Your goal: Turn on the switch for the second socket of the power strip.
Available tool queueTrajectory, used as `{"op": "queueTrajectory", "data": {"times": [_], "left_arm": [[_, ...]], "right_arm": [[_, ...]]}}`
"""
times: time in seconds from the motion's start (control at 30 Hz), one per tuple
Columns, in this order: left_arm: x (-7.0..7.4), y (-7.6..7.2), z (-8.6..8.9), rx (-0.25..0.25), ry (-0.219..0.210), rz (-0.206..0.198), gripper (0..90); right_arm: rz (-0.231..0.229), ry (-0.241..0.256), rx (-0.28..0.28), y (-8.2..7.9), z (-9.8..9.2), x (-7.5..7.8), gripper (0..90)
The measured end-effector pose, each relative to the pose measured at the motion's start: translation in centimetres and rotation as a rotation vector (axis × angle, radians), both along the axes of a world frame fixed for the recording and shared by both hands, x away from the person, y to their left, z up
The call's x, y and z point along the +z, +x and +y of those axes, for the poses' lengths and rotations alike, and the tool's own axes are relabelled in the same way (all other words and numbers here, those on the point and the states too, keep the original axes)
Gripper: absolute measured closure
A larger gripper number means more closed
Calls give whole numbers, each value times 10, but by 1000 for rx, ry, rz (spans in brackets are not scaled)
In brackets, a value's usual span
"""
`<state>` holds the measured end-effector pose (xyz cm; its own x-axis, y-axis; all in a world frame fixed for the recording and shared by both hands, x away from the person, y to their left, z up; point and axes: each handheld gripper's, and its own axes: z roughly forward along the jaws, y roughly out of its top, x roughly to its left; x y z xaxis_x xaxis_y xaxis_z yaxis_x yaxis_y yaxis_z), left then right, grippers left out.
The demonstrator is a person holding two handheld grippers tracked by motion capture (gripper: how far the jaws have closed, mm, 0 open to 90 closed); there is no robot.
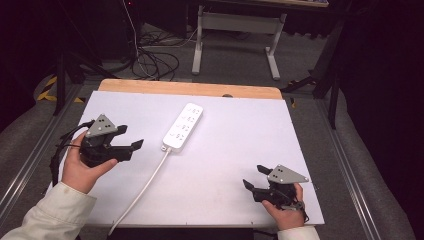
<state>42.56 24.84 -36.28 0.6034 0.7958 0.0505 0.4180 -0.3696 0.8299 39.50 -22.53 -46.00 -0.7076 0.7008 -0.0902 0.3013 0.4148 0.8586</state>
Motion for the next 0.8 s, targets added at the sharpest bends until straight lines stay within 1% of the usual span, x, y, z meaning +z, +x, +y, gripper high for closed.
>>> {"op": "queueTrajectory", "data": {"times": [0.1, 0.17, 0.23, 0.37, 0.5, 0.6, 0.8], "left_arm": [[3, 4, -4, -3, -3, 5, 325], [5, 8, -7, -6, 7, 3, 336], [6, 12, -11, -7, -1, 10, 336], [8, 20, -18, -12, 9, 11, 335], [11, 27, -24, -17, 5, 16, 337], [12, 33, -29, -21, 21, 10, 346], [14, 46, -41, -42, 17, 31, 367]], "right_arm": [[0, 1, 1, 0, 0, 0, 304], [-1, 2, 3, 0, 0, 0, 311], [-6, 4, 5, 0, 0, 0, 314], [-4, 5, 5, 0, -1, 0, 314], [-6, 8, 6, -1, -2, 0, 322], [-8, 11, 6, -1, -2, 0, 323], [-10, 12, 8, -1, -2, 1, 324]]}}
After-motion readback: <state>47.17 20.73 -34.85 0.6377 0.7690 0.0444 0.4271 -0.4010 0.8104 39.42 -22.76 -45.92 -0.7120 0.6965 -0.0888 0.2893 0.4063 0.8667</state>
